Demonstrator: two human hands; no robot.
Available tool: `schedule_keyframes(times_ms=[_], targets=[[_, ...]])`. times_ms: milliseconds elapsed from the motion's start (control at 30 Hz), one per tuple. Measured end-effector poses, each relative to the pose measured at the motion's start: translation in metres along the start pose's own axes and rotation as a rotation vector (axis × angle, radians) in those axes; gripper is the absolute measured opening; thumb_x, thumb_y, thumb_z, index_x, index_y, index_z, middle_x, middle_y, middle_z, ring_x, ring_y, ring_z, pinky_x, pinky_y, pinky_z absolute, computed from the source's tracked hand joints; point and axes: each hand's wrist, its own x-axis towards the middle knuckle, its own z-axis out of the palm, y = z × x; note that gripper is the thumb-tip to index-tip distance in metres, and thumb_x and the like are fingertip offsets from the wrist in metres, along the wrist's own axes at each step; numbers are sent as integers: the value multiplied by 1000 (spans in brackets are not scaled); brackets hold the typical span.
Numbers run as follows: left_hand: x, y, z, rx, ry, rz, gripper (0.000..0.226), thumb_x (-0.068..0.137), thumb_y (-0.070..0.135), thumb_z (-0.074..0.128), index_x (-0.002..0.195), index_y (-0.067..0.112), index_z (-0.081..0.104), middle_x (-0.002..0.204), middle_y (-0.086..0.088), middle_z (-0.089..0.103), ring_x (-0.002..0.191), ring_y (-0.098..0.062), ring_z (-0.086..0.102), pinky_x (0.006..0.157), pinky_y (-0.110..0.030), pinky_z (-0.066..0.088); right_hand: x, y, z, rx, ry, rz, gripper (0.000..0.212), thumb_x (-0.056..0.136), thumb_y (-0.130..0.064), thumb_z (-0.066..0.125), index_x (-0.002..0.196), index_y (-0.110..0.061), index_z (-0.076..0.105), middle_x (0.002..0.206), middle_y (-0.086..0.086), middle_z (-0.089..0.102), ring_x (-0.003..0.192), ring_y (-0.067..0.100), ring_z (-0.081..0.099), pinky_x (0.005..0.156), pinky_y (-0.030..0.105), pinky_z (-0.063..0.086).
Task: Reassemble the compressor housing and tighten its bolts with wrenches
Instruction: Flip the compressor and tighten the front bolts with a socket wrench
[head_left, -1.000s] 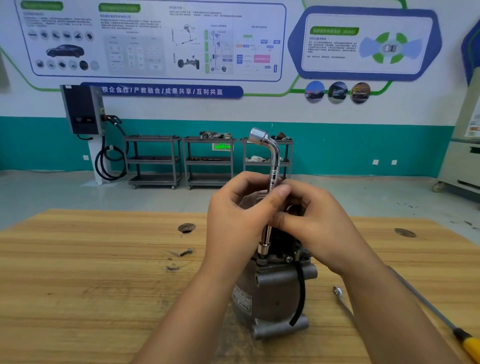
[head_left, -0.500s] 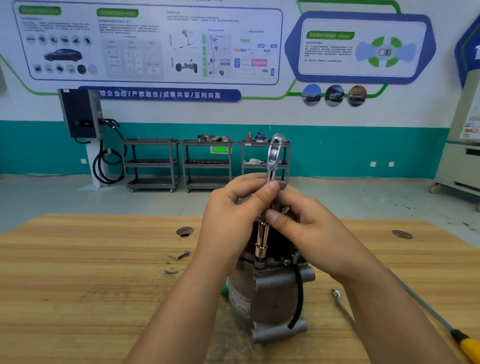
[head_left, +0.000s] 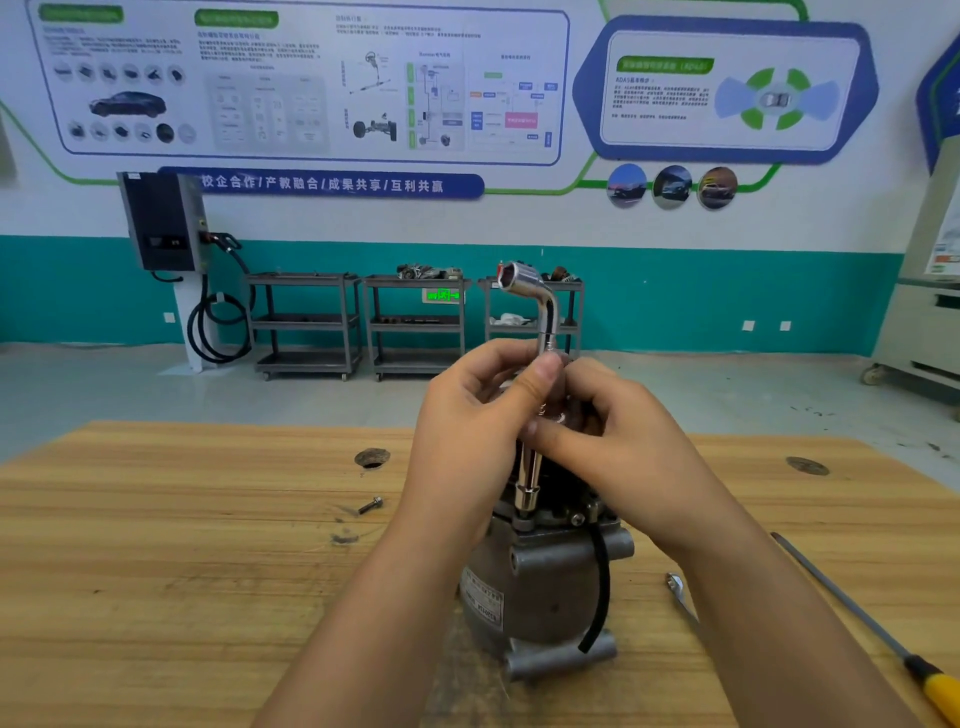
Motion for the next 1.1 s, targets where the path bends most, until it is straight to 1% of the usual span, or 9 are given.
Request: schedule_keyframes(times_ms=[67, 200, 367, 567, 667, 800, 933, 1000, 1100], targets=[[1, -1, -1, 2, -17, 8, 16, 74, 31, 60, 81, 24, 73, 89, 5, 74, 90, -10, 68, 75, -21, 54, 0, -1, -3, 31, -62, -1, 6, 86, -19, 62, 90, -22, 65, 93, 3, 57, 88, 18, 57, 77, 37, 49], [1, -1, -1, -23, -51, -12, 22, 77, 33, 55, 78, 23, 75, 89, 6, 74, 89, -11, 69, 77, -25, 56, -1, 0, -4, 52, -63, 16, 6, 87, -10, 60, 90, -14, 65, 94, 13, 60, 89, 28, 57, 83, 46, 48], [-1, -2, 2, 17, 28, 58, 13, 70, 36, 64, 78, 27, 70, 88, 4, 72, 86, -11, 67, 77, -28, 56, -2, 0, 0, 17, -2, 12, 16, 80, -21, 68, 87, -10, 61, 89, 15, 59, 83, 30, 57, 78, 53, 48], [1, -4, 1, 25, 12, 53, 21, 76, 35, 57, 85, 22, 70, 85, 4, 72, 83, -12, 67, 78, -31, 57, 0, -1, -3, 6, -74, -1, 7, 86, -17, 62, 92, -19, 65, 91, 8, 57, 85, 22, 57, 79, 43, 49], [0, -3, 2, 5, 0, 29, 23, 77, 37, 55, 83, 23, 72, 88, 4, 73, 85, -13, 69, 78, -30, 57, -1, 0, -2, -6, -52, 9, 10, 85, -16, 64, 79, -24, 61, 78, 0, 54, 72, 13, 53, 68, 33, 45], [0, -5, 3, 15, 55, 43, 20, 70, 41, 61, 82, 26, 69, 91, 1, 72, 90, -17, 67, 80, -32, 55, -1, 2, 3, -6, 47, 32, 18, 76, -22, 71, 73, -12, 57, 69, 0, 49, 62, 9, 44, 59, 30, 40], [1, -4, 2, 36, 59, 38, 17, 74, 36, 62, 84, 23, 67, 90, 0, 71, 85, -14, 66, 78, -29, 55, -1, -1, 1, 4, 6, 10, 10, 80, -23, 68, 84, -15, 64, 82, 6, 58, 72, 18, 53, 68, 39, 47], [1, -5, 2, 55, 57, 22, 13, 84, 28, 59, 89, 18, 66, 92, -4, 71, 87, -18, 66, 80, -33, 56, -1, -2, -3, 6, -58, -7, 4, 86, -19, 62, 87, -21, 65, 88, 6, 57, 81, 19, 55, 75, 36, 47], [1, -3, 3, 64, 36, 8, 16, 92, 21, 52, 92, 17, 68, 88, -1, 72, 86, -15, 67, 79, -30, 55, 0, 0, -6, 18, -87, -2, 8, 89, -14, 58, 88, -19, 65, 89, 4, 58, 86, 19, 57, 81, 37, 48]])
